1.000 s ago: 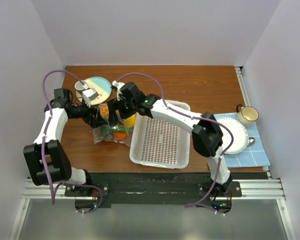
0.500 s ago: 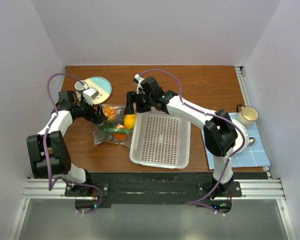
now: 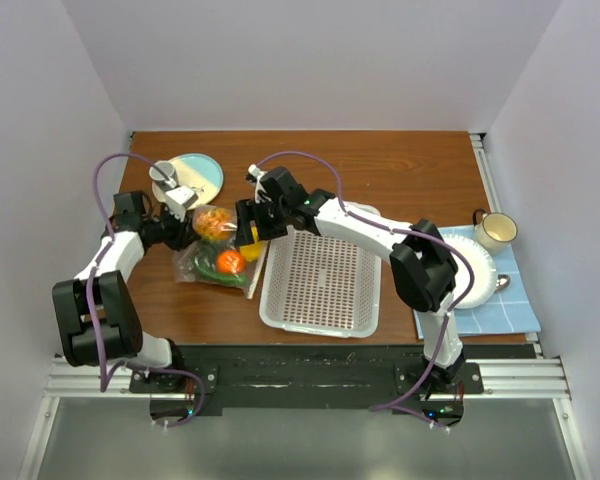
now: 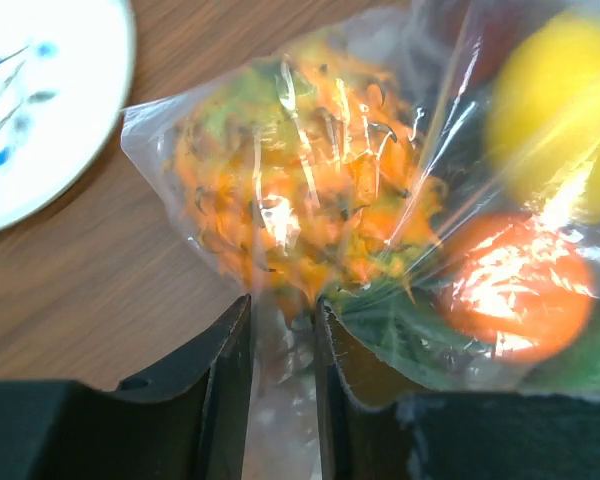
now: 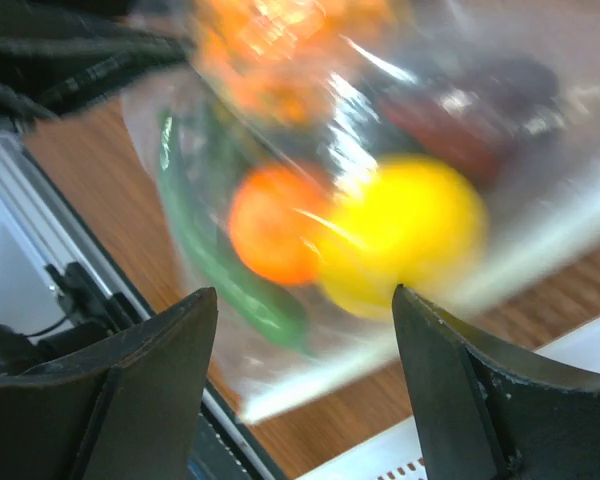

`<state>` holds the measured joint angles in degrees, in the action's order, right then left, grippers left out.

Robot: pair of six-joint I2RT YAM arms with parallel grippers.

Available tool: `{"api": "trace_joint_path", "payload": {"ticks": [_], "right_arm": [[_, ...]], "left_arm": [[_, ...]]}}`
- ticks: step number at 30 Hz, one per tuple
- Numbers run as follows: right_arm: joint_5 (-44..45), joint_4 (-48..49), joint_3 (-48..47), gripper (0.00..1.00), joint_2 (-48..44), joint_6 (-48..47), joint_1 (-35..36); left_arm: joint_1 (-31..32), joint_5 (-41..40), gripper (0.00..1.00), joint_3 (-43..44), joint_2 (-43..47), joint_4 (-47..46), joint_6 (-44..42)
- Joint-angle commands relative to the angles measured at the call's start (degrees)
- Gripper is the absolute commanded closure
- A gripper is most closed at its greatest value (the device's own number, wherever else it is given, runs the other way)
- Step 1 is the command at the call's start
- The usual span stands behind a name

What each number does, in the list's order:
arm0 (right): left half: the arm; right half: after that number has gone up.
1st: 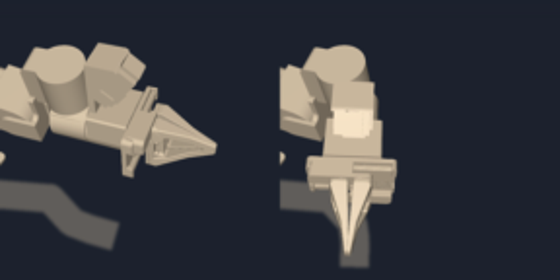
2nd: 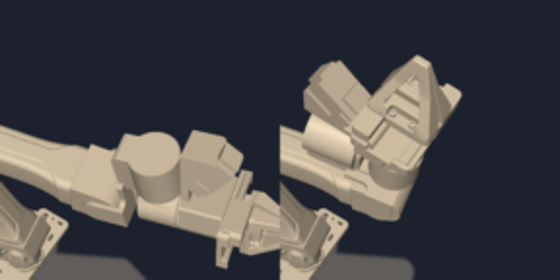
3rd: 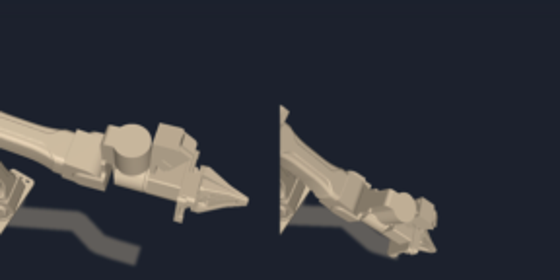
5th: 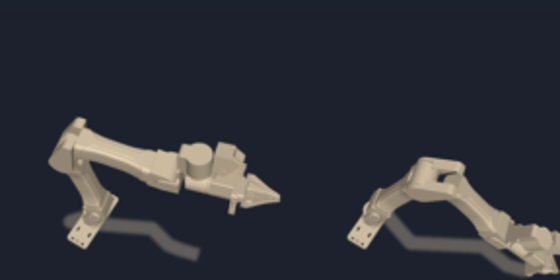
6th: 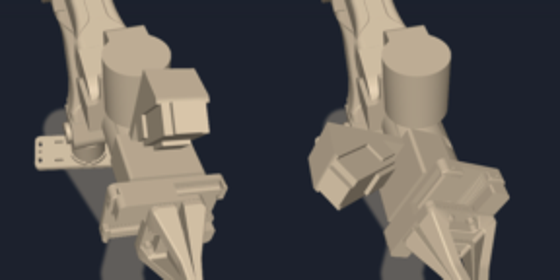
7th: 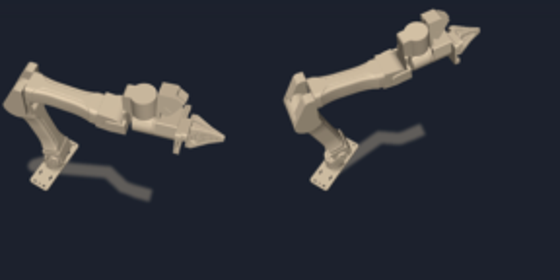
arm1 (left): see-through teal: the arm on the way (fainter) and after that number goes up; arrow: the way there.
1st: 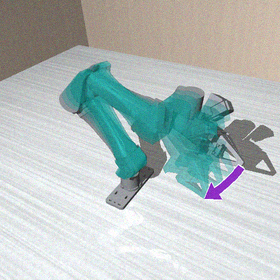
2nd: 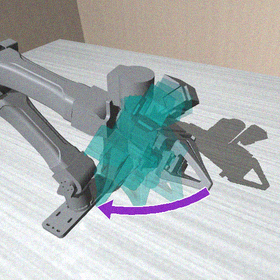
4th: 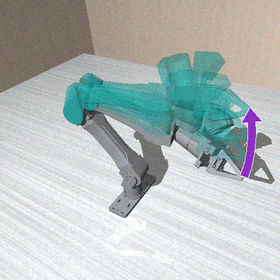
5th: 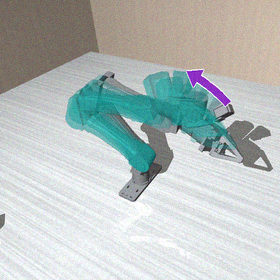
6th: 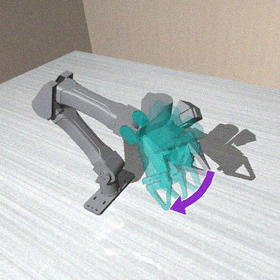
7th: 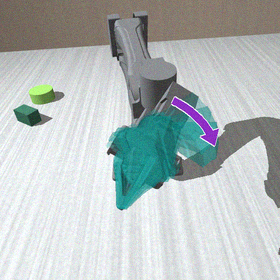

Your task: Open the zip-top bag and remove the fake food

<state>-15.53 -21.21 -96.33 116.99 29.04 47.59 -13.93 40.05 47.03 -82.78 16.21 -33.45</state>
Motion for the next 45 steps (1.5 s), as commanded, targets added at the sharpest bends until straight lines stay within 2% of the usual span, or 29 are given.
{"api": "trace_joint_path", "payload": {"ticks": [1, 7, 11, 16, 22, 27, 33, 39, 45], "right_arm": [[4.10, -3.05, 1.50, 0.23, -1.33, -2.23, -0.04], [5.34, -8.32, -3.68, 0.21, 2.63, -2.23, 0.39], [2.96, -6.48, -6.93, 0.21, 3.43, -0.74, 0.48], [2.78, 2.93, -8.07, 0.19, -0.01, 0.06, 0.40], [2.27, 4.42, -17.04, 0.20, 5.79, 0.49, -0.39], [0.15, 13.47, -11.87, 0.21, 4.83, 4.09, -1.80], [2.16, 7.33, -14.32, 0.25, 8.43, 1.56, -1.71], [9.10, 7.24, -7.65, 0.24, 4.22, -2.57, -1.71], [10.43, 3.64, -10.72, 0.25, 2.99, -6.00, -1.80]], "left_arm": [[-7.32, -10.96, 0.64, -1.94, -1.50, 4.79, -10.84], [-8.83, -11.31, 0.60, -2.11, -0.19, 6.65, -13.04], [-8.92, -9.56, 0.58, -2.29, 0.08, 7.70, -13.13], [-8.39, -8.24, 0.56, -0.97, 0.69, 8.84, -12.60], [-7.95, -8.50, 0.56, -0.44, 1.13, 9.72, -13.22], [-7.95, -9.29, 0.56, -1.58, 2.10, 9.46, -14.27], [-7.95, -9.64, 0.55, -1.59, 0.96, 9.37, -14.80], [-7.95, -9.65, 0.55, -3.25, 0.70, 8.14, -15.06], [-7.86, -9.55, 0.55, -2.82, 0.08, 8.23, -14.71]]}}
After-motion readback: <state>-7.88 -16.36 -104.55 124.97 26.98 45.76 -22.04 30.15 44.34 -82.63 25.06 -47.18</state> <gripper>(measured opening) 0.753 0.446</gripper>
